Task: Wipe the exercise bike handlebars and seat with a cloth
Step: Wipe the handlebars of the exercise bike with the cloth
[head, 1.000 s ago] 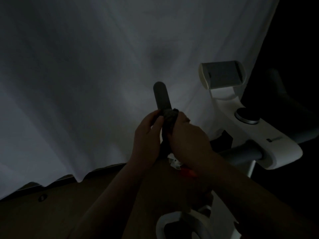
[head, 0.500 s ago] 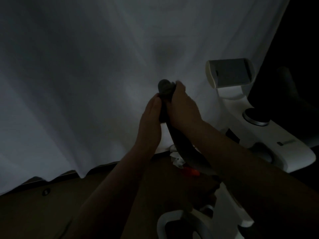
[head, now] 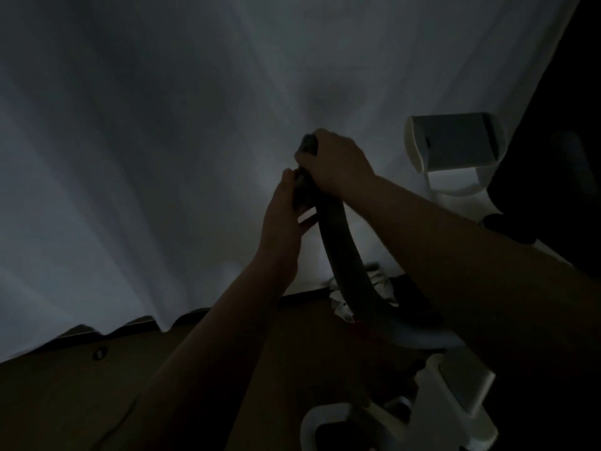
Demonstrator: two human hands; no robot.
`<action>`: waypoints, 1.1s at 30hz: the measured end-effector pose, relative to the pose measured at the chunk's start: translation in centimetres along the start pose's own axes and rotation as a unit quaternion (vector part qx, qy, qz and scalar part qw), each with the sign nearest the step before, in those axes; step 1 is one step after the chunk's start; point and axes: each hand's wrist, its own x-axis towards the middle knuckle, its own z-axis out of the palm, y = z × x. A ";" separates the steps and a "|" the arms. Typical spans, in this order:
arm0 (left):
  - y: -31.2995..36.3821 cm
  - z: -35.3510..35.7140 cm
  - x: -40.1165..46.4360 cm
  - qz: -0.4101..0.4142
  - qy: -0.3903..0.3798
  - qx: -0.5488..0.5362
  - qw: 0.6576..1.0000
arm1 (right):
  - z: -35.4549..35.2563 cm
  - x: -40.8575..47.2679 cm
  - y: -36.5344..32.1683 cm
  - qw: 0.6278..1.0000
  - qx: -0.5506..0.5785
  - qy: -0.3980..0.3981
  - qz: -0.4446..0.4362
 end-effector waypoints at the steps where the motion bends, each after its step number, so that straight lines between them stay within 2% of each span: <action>1: -0.2 0.1 -0.2 0.001 0.005 -0.005 1.000 | -0.2 0.4 0.2 0.999 0.030 -0.009 0.014; 4: -1.1 0.0 -1.2 0.015 -0.001 -0.005 1.000 | 0.3 -0.5 0.5 0.978 0.193 0.028 0.076; 6: -1.7 -0.4 -1.6 0.024 -0.013 0.003 1.000 | 1.1 -2.8 0.7 0.962 0.243 0.076 0.094; 8: -2.0 -0.8 -1.8 0.015 -0.017 0.004 1.000 | 1.6 -4.6 1.0 0.980 0.163 0.109 0.046; 10: -2.2 -1.0 -1.7 0.009 -0.020 0.017 1.000 | 1.3 -4.2 1.1 0.993 -0.003 0.109 -0.042; 12: -2.3 -1.0 -1.6 0.014 -0.019 0.037 0.999 | 0.5 -2.1 0.8 0.986 -0.105 0.056 -0.120; 14: -2.2 -0.8 -1.6 0.013 -0.016 0.045 0.999 | -0.3 0.1 0.2 0.986 -0.115 -0.003 -0.121; 15: -2.1 -0.8 -1.6 0.012 -0.015 0.046 0.999 | -0.6 0.9 0.2 0.991 -0.082 -0.027 -0.097; 17: -1.8 -0.8 -1.9 0.013 -0.023 0.056 0.998 | -0.3 1.7 0.5 0.997 0.053 -0.036 -0.035; 19: -1.8 -0.8 -2.3 0.020 -0.038 0.078 0.996 | 0.5 0.7 0.6 0.982 0.185 0.024 0.019; 21: -2.2 -1.0 -2.6 0.027 -0.047 0.095 0.994 | 1.7 -1.3 0.5 0.966 0.230 0.107 0.048; 22: -2.4 -1.0 -2.6 0.032 -0.051 0.104 0.993 | 2.1 -2.2 0.4 0.966 0.217 0.135 0.039; 24: -2.7 -1.2 -2.4 0.031 -0.054 0.119 0.991 | 2.1 -3.3 0.6 0.981 0.112 0.156 -0.024; 26: -2.8 -1.3 -2.2 0.027 -0.053 0.128 0.990 | 1.3 -2.4 1.1 0.988 -0.014 0.113 -0.106; 28: -2.8 -1.4 -2.1 0.044 -0.056 0.143 0.987 | 0.4 -0.5 1.2 0.989 -0.056 0.038 -0.132; 30: -2.7 -1.4 -2.1 0.056 -0.055 0.150 0.986 | 0.2 1.0 0.9 0.995 -0.024 0.003 -0.096; 32: -2.5 -1.2 -2.3 0.047 -0.061 0.147 0.986 | 0.5 1.6 0.4 0.994 0.109 0.010 0.001; 33: -2.5 -1.1 -2.4 0.046 -0.066 0.150 0.985 | 0.7 1.5 0.1 0.982 0.182 0.028 0.050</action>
